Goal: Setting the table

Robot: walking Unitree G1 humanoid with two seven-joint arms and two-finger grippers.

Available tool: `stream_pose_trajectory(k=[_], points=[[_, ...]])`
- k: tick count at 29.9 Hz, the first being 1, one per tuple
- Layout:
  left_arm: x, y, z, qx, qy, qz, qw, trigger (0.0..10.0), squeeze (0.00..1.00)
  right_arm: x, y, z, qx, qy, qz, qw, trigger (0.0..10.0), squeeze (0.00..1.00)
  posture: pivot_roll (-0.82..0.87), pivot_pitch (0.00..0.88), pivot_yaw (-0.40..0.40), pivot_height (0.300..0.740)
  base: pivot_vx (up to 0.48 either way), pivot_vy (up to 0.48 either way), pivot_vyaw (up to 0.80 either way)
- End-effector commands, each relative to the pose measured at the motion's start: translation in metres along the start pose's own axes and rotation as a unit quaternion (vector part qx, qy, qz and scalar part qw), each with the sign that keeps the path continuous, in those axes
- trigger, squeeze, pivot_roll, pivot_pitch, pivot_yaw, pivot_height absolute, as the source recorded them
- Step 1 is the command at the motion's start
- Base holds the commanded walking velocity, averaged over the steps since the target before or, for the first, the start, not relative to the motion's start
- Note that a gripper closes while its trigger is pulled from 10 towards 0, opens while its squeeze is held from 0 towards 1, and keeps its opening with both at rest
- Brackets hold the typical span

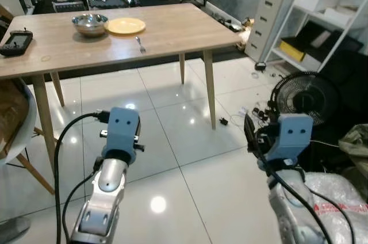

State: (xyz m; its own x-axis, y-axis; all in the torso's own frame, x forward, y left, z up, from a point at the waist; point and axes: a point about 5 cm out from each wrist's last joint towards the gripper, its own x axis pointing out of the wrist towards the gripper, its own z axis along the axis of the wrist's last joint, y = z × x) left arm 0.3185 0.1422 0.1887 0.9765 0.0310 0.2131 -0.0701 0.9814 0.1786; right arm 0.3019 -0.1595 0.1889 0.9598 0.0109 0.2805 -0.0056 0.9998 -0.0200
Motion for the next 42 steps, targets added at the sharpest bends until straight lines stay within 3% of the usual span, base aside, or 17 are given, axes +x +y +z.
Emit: stream_pose_trajectory(k=[1,9,19,42], points=[[-0.001,-0.006,-0.005,0.004,0.01,-0.016,1.0,10.0,0.0,-0.005,-0.013,-0.01,-0.019,0.028,-0.027,0.999,10.0,0.0,0.03,0.106,0.064,0.74,0.48,0.0,0.0],[-0.002,-0.013,-0.006,0.002,0.01,-0.051,0.999,10.0,0.0,-0.011,-0.022,-0.015,-0.035,0.046,-0.042,0.997,10.0,0.0,0.02,0.133,0.084,0.74,0.48,0.0,0.0],[0.005,-0.023,0.008,-0.003,-0.015,-0.088,0.996,10.0,0.0,-0.013,-0.029,-0.014,-0.032,0.05,-0.065,0.996,10.0,0.0,0.01,0.153,0.095,0.74,0.48,0.0,0.0],[0.006,-0.016,0.012,-0.002,-0.02,-0.072,0.997,10.0,0.0,-0.005,-0.014,-0.005,-0.018,0.034,-0.032,0.999,10.0,0.0,0.03,0.147,0.075,0.74,0.48,0.0,0.0]])
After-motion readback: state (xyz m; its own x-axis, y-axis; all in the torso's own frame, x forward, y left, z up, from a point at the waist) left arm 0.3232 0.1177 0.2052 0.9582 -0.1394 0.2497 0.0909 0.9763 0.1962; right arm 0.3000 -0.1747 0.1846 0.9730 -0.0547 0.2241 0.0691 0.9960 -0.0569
